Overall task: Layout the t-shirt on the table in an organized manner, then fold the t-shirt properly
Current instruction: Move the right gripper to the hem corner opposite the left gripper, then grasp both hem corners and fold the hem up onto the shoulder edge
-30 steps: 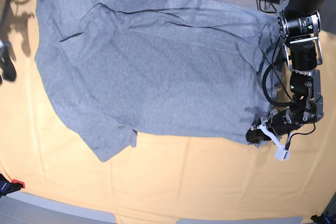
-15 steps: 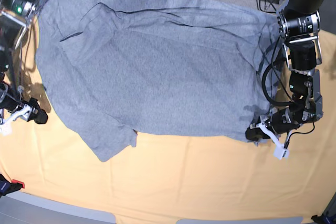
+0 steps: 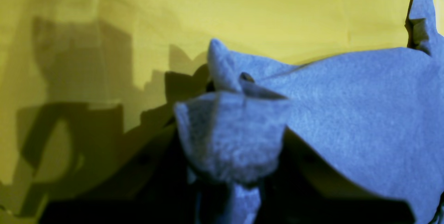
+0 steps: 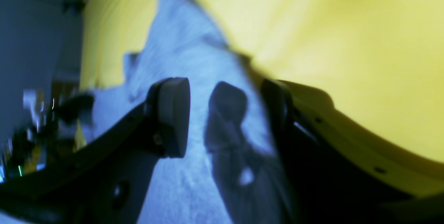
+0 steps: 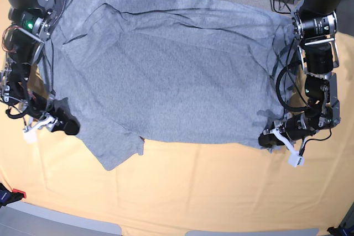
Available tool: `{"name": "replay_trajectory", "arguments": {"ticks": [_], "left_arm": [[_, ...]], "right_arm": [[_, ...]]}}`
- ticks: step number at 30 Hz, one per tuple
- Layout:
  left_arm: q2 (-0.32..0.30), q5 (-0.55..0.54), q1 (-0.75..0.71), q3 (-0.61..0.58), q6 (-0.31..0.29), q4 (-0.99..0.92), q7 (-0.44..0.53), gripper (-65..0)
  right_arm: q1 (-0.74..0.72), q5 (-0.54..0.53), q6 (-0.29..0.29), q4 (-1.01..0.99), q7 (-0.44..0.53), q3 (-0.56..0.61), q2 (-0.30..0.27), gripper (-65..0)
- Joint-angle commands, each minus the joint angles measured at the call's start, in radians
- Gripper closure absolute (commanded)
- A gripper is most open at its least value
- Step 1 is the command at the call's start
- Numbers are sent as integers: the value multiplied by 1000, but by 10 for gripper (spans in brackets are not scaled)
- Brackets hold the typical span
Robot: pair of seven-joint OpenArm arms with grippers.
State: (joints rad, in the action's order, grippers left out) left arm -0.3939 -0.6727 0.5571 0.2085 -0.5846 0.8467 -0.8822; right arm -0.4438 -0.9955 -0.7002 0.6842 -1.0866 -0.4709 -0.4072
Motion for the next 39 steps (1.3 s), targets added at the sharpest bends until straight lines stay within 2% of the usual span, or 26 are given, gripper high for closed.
{"name": "replay_trajectory", "arguments": {"ticks": [1, 2, 5, 8, 11, 15, 19, 24, 28, 34, 37, 39], "left_arm": [[-13, -19, 33, 3, -6, 15, 21, 0], [-13, -19, 33, 3, -6, 15, 21, 0], [-13, -20, 34, 3, -6, 15, 23, 0], [-13, -20, 33, 3, -6, 15, 27, 0], [-13, -26, 34, 3, -6, 15, 30, 0], [-14, -31, 37, 3, -6, 15, 49, 0], [-13, -26, 51, 3, -7, 15, 88, 0], [-8, 37, 112, 3, -9, 15, 135, 0], [-8, 48, 171, 3, -45, 15, 142, 0], [-2, 28, 185, -47, -66, 15, 109, 0], [7, -40, 158, -102, -114, 15, 47, 0], [10, -109, 141, -136, -114, 15, -5, 0]], "right_arm": [[-19, 8, 2, 12, -13, 0, -19, -330], [-19, 8, 2, 12, -7, 0, -16, -293], [-21, 9, 2, 12, 26, 0, -20, -94], [-28, 48, 2, 12, 102, 0, -27, -8], [-50, 128, 2, 12, 169, 0, -28, 0], [-100, 212, 2, 12, 194, 0, -28, 0], [-157, 243, 2, 12, 194, 0, -28, 0], [-220, 254, 2, 12, 194, 0, -34, 0], [-256, 274, 2, 12, 190, 0, -39, 0], [-262, 255, 2, 12, 118, 44, -39, 0], [-257, 164, 2, 13, 38, 100, -39, 0], [-251, 89, 2, 16, -28, 143, -38, 0]]}}
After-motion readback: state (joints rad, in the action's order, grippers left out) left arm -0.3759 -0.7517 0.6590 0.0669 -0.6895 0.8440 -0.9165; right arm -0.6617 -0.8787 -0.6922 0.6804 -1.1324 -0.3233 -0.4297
